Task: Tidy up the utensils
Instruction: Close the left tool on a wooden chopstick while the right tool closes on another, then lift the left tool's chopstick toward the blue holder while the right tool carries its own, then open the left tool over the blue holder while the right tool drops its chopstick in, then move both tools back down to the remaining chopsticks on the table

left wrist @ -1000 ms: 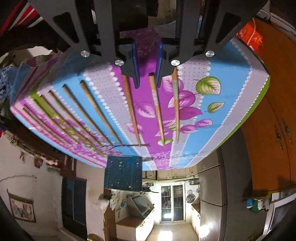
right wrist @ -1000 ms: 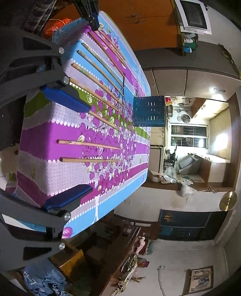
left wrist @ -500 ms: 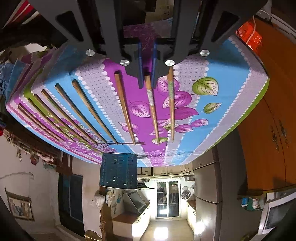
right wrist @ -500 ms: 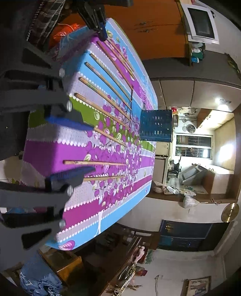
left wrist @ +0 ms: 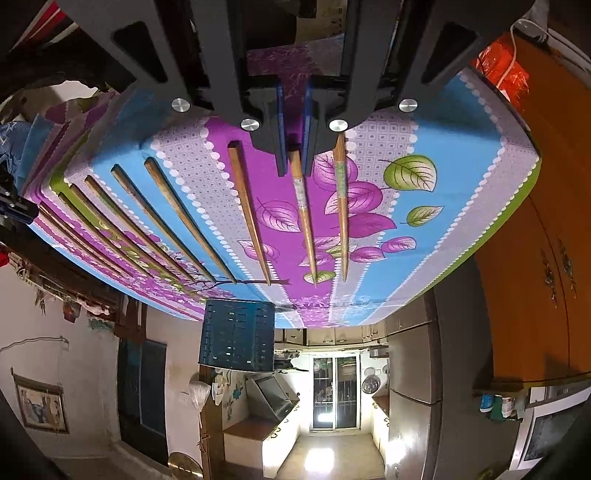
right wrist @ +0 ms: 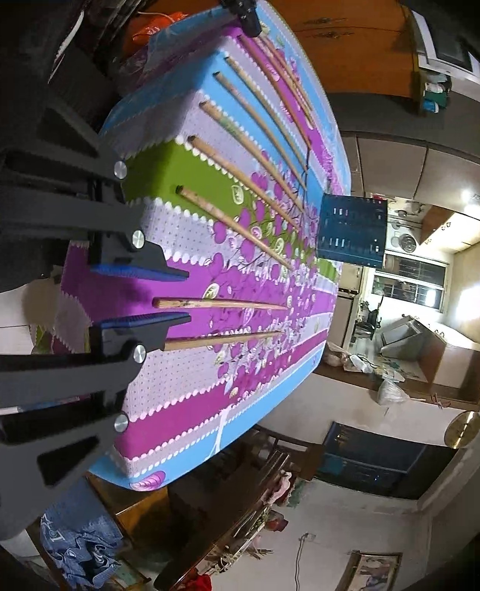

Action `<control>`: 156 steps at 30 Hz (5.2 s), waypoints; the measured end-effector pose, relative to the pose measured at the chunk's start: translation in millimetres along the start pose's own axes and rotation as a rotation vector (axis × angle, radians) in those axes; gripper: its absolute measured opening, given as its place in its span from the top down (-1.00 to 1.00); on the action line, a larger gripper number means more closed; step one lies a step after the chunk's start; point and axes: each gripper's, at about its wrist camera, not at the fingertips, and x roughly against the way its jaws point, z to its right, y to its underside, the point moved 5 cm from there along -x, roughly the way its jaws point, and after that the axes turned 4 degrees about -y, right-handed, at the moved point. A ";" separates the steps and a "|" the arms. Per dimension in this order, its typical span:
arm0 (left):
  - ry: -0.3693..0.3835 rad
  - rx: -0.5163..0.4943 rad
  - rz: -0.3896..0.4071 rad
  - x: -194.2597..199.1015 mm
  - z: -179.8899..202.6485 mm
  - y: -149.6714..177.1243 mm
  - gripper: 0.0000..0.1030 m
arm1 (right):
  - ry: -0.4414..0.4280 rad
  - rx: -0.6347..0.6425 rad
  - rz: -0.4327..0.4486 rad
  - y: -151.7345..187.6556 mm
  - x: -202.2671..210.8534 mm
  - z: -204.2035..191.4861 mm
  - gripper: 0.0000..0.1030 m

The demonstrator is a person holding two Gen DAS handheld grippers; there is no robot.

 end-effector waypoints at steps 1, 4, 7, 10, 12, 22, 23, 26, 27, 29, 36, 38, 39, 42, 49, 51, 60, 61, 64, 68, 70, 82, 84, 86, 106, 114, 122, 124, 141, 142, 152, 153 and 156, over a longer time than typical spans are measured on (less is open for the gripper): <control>-0.001 0.001 0.000 0.0 -0.2 0.0 0.83 | -0.004 -0.009 -0.006 0.6 -3.2 2.6 0.70; 0.001 -0.002 -0.002 0.2 -0.2 -0.3 0.83 | -0.012 -0.027 -0.019 3.5 -7.0 7.4 0.70; -0.004 -0.008 -0.004 0.0 0.4 -0.1 0.83 | -0.021 -0.024 -0.020 3.8 -9.4 7.8 0.72; 0.000 -0.007 -0.007 -0.8 0.0 -1.0 0.83 | -0.038 -0.036 -0.029 4.4 -13.8 8.2 0.72; -0.001 -0.009 -0.007 -1.0 0.1 -0.6 0.83 | -0.049 -0.048 -0.038 5.7 -15.8 9.3 0.73; 0.000 -0.018 -0.009 -2.0 0.5 -0.2 0.83 | -0.064 -0.037 -0.035 5.1 -17.6 7.2 0.78; 0.000 -0.020 -0.009 -2.0 0.8 -0.2 0.83 | -0.062 -0.036 -0.033 5.2 -17.5 7.0 0.78; 0.002 -0.023 -0.011 -2.3 0.7 -0.2 0.83 | -0.065 -0.051 -0.027 6.0 -17.5 7.9 0.81; 0.003 -0.025 -0.011 -2.4 0.1 -0.6 0.83 | -0.068 -0.056 -0.026 6.9 -17.5 7.7 0.85; 0.006 -0.028 -0.012 -2.6 0.0 -0.8 0.83 | -0.072 -0.059 -0.023 7.3 -16.9 6.0 0.90; 0.012 -0.047 0.003 0.6 2.9 -2.1 0.83 | -0.080 -0.071 -0.011 3.9 -11.7 5.5 0.91; 0.012 -0.042 0.016 4.4 2.0 -4.3 0.84 | -0.084 -0.071 0.014 -2.1 -3.3 5.2 0.91; 0.013 -0.037 0.023 7.0 1.1 -5.6 0.84 | -0.088 -0.069 0.029 -6.3 1.9 4.2 0.91; 0.012 -0.025 0.047 15.2 -3.0 -13.1 0.84 | -0.100 -0.069 0.078 -20.8 17.7 5.1 0.91; 0.027 -0.006 0.136 42.7 -9.9 -45.0 0.85 | -0.138 -0.064 0.231 -74.6 53.5 13.5 0.91; 0.044 0.000 0.159 47.9 -10.3 -57.7 0.85 | -0.168 -0.069 0.274 -94.1 60.8 16.6 0.91; 0.101 0.038 0.275 53.2 -22.5 -148.7 0.85 | -0.257 -0.059 0.375 -175.5 59.8 35.1 0.91; 0.104 0.032 0.285 52.0 -22.6 -157.9 0.85 | -0.264 -0.056 0.377 -182.2 57.7 36.3 0.91; 0.116 0.015 0.309 42.9 -22.0 -188.5 0.85 | -0.285 -0.043 0.386 -204.0 53.1 39.2 0.91; 0.140 0.003 0.324 32.7 -18.3 -216.4 0.85 | -0.301 -0.030 0.391 -227.4 45.9 42.9 0.91; 0.146 -0.003 0.334 29.4 -16.4 -229.5 0.85 | -0.313 -0.023 0.392 -239.1 42.2 43.4 0.91; 0.228 -0.003 0.487 -1.5 8.0 -376.8 0.85 | -0.375 -0.030 0.490 -354.6 17.0 45.9 0.91; 0.224 -0.010 0.541 -8.3 18.1 -411.4 0.85 | -0.375 -0.039 0.530 -378.1 15.0 47.2 0.91; 0.227 -0.006 0.577 -19.7 29.4 -440.8 0.85 | -0.357 -0.041 0.575 -402.7 9.3 45.9 0.91; 0.239 -0.042 0.421 -197.9 93.1 -420.5 0.85 | -0.411 -0.157 0.362 -390.1 -152.0 0.7 0.91; 0.192 -0.052 0.367 -204.3 83.1 -397.0 0.84 | -0.399 -0.122 0.339 -383.7 -144.2 -10.7 0.21; 0.079 -0.059 0.429 -153.8 55.7 -397.6 0.84 | -0.351 -0.116 0.385 -379.7 -99.7 8.4 0.21; 0.055 -0.047 0.425 -134.4 42.3 -390.3 0.84 | -0.326 -0.097 0.374 -369.1 -85.1 16.0 0.21; -0.069 -0.020 0.292 25.6 -49.6 -173.9 -0.53 | -0.178 -0.136 0.183 -154.1 10.7 72.5 -0.35; -0.063 -0.028 0.278 27.8 -47.9 -162.2 -0.53 | -0.172 -0.135 0.167 -142.2 12.3 69.3 -0.35; -0.034 -0.206 0.142 34.3 16.8 -53.7 -0.47 | -0.180 -0.125 0.067 -46.9 27.9 25.7 0.09; -0.036 -0.212 0.142 35.6 20.1 -47.7 -0.47 | -0.192 -0.110 0.059 -39.2 28.5 16.4 0.21; -0.031 -0.179 0.128 35.7 24.6 -34.0 -0.47 | -0.211 -0.043 0.045 -23.3 28.8 -3.4 0.37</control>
